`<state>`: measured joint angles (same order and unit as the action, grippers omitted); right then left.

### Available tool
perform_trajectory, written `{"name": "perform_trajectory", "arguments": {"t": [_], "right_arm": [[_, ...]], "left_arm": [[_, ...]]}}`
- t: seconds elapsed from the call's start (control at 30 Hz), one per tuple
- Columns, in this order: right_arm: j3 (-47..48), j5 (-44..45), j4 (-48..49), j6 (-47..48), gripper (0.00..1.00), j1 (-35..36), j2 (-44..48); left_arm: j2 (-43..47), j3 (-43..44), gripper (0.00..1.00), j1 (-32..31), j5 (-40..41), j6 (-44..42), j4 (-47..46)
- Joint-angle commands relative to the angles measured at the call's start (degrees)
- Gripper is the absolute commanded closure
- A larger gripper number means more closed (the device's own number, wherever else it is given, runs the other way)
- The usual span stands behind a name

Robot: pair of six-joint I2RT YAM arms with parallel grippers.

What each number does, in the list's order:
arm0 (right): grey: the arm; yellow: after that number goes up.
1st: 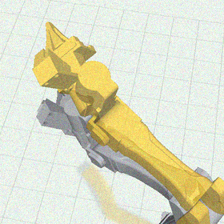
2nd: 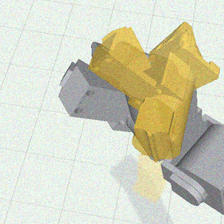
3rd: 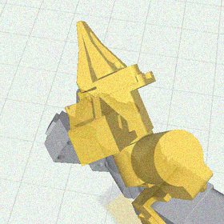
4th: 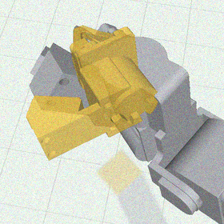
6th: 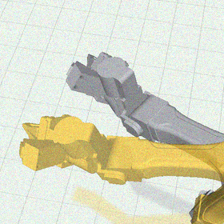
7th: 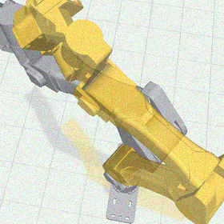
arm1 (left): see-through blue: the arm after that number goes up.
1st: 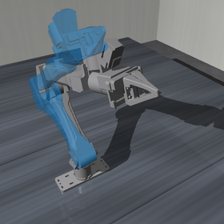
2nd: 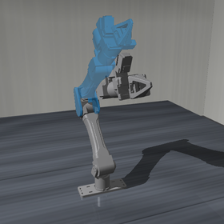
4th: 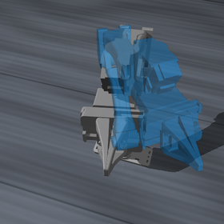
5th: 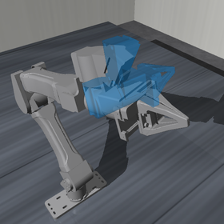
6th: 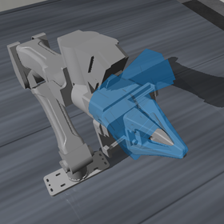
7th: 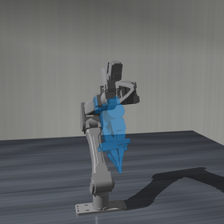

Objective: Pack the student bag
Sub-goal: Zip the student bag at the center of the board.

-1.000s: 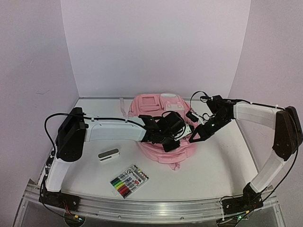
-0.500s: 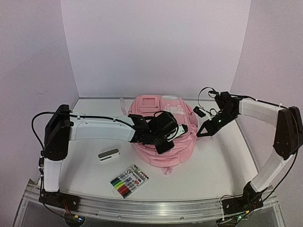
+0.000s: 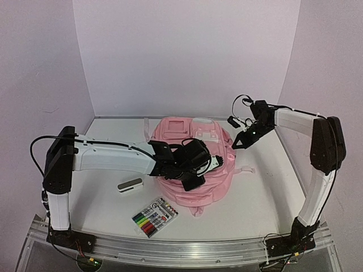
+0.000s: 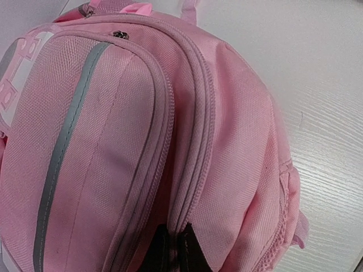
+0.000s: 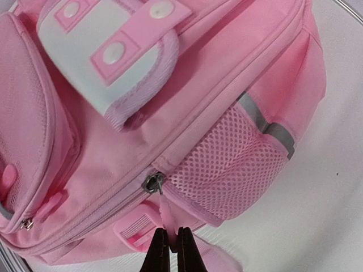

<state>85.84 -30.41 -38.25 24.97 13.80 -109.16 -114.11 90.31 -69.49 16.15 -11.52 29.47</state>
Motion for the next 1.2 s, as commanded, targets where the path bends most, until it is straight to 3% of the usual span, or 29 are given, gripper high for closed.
{"name": "perform_trajectory", "arguments": {"t": [0.0, 0.3, 0.6, 0.8, 0.97, 1.1, 1.17], "right_arm": [[5.4, 6.5, 7.0, -4.2, 1.00, -3.1, -3.1], [-1.6, 6.2, 6.8, -2.5, 1.00, -4.7, 2.6], [-12.2, 4.4, 6.7, -2.1, 1.00, -4.8, 9.8], [-20.4, -0.5, 5.6, -4.1, 1.00, -4.6, 17.8], [-23.1, -7.3, 2.2, -4.6, 0.98, -4.5, 23.2], [-17.3, -9.2, -1.0, -3.4, 0.40, -4.5, 23.0], [-12.1, -7.8, -1.5, -3.2, 0.25, -4.5, 20.9]], "left_arm": [[3.4, -1.0, 1.00, -1.3, -1.7, 3.1, 6.8], [2.2, -1.5, 1.00, 0.2, 5.1, 3.3, 3.5], [3.9, -3.4, 0.99, 5.5, 2.5, 0.2, 4.7], [7.8, -8.4, 0.95, 10.3, 4.5, -0.9, 2.9], [6.9, -6.3, 0.89, 13.6, 4.6, 0.8, 0.5], [4.3, -1.1, 0.64, 14.0, 1.7, 4.8, 3.3], [3.6, 1.1, 0.54, 13.9, -0.4, 8.2, 6.1]]}}
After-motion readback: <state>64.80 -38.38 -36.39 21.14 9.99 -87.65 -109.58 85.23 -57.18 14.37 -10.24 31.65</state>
